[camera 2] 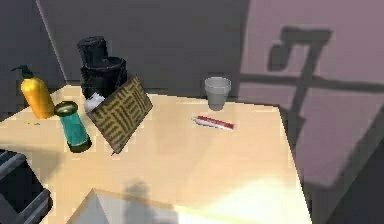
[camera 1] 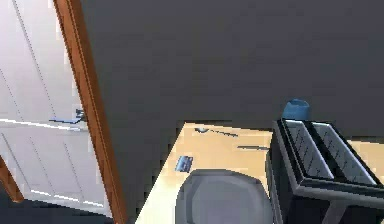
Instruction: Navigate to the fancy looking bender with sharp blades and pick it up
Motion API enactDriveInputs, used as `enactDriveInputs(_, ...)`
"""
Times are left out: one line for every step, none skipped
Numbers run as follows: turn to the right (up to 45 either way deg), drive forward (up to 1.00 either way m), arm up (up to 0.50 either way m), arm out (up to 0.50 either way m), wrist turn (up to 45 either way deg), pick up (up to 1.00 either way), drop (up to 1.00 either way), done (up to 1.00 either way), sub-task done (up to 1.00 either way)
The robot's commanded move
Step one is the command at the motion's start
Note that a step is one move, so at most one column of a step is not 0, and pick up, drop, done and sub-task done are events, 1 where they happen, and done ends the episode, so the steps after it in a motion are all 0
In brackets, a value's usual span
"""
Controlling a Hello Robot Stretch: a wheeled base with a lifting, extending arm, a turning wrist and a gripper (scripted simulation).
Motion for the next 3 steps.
enactDriveInputs(-18.0, 0.00, 0.00, 0.00, 0.0, 0.00, 0.00, 0.00, 0.00)
enactDriveInputs(0.0, 0.00, 0.50, 0.00, 0.0, 0.00, 0.00, 0.00, 0.00)
enactDriveInputs(0.0, 0.00, 0.38, 0.00, 0.0, 0.00, 0.00, 0.00, 0.00)
